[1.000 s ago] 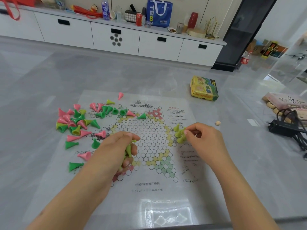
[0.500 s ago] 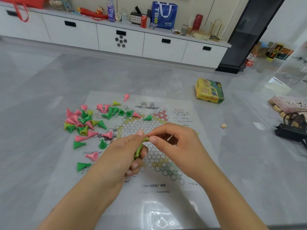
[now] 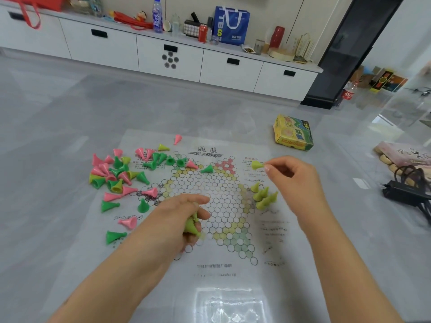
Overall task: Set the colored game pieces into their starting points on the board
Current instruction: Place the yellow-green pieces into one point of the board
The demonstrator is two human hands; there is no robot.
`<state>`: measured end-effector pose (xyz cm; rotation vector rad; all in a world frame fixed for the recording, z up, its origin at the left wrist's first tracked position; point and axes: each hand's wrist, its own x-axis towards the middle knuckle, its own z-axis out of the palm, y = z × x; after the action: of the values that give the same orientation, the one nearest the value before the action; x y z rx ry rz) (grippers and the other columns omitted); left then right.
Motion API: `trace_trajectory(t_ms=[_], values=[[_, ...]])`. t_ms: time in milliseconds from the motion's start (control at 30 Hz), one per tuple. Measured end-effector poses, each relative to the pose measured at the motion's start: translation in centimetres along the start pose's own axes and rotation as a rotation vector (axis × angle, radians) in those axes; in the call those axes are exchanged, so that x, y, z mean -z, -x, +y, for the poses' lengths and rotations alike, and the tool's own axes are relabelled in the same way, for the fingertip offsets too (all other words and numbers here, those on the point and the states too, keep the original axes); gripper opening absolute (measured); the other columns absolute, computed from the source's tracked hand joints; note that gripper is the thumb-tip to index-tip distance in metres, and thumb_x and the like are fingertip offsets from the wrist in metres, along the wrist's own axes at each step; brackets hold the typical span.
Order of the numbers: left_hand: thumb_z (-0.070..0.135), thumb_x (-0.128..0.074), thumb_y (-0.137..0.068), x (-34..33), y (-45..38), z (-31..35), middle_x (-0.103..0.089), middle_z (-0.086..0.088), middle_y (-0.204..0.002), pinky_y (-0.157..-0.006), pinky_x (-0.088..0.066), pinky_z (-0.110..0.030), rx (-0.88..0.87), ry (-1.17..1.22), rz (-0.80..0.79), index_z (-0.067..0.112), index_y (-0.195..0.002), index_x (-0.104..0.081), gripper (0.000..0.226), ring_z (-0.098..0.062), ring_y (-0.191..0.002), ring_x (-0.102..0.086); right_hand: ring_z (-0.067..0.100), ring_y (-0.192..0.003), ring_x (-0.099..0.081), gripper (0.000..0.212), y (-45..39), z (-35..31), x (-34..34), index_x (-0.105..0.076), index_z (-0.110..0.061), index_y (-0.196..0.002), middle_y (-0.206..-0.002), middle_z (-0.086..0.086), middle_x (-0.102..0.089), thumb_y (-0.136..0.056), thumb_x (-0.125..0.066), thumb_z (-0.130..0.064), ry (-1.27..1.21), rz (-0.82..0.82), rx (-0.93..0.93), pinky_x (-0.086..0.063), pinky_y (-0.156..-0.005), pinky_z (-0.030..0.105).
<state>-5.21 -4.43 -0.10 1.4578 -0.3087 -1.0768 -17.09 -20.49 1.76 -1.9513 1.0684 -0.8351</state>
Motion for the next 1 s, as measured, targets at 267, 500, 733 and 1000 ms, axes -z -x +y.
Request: trace_trajectory(t_ms=[267,500,733,1000], values=[[0.008,-0.042,-0.094,0.8,0.1,0.3,-0.065,0.0,-0.066,-0.045,-0.034,-0.022,-0.036,-0.031,0.004,0.013,-0.091,-0.065,0.024,-0.01,-0.046,-0.041,0.01,-0.072,-0.056,0.011,-2.7,2.1,-2.2,-0.065,-0.021,-0.076,-0.101,0.001,-0.047,-0.086,-0.059,-0.02,0.426,-0.044,0.027,-0.037,-0.05,0.008],[0.007,-0.043,-0.093,1.1,-0.1,0.1,-0.065,0.005,-0.061,-0.049,-0.032,-0.025,-0.049,-0.042,0.018,0.016,-0.087,-0.064,0.024,-0.009,-0.045,-0.043,0.032,-0.099,-0.056,0.013,-3.1,3.0,-3.2,-0.066,-0.024,-0.072,-0.109,0.007,-0.056,-0.083,-0.059,-0.024,0.496,-0.101,-0.02,-0.051,-0.081,0.041],[0.008,-0.043,-0.093,1.5,-0.1,0.1,-0.066,0.008,-0.06,-0.05,-0.034,-0.024,-0.059,-0.052,0.024,0.018,-0.087,-0.064,0.024,-0.008,-0.045,-0.044,0.009,-0.067,-0.056,0.012,-2.9,3.1,-3.0,-0.065,-0.023,-0.075,-0.106,0.003,-0.056,-0.086,-0.058,-0.023,0.526,-0.137,-0.038,-0.04,-0.052,0.016],[0.008,-0.043,-0.093,1.5,-0.1,0.1,-0.065,0.007,-0.061,-0.049,-0.034,-0.024,-0.059,-0.05,0.025,0.017,-0.087,-0.063,0.023,-0.008,-0.046,-0.044,0.025,-0.06,-0.066,0.012,-2.7,3.2,-3.3,-0.066,-0.021,-0.075,-0.107,0.006,-0.058,-0.085,-0.059,-0.021,0.436,-0.137,-0.045,-0.057,-0.059,0.041]])
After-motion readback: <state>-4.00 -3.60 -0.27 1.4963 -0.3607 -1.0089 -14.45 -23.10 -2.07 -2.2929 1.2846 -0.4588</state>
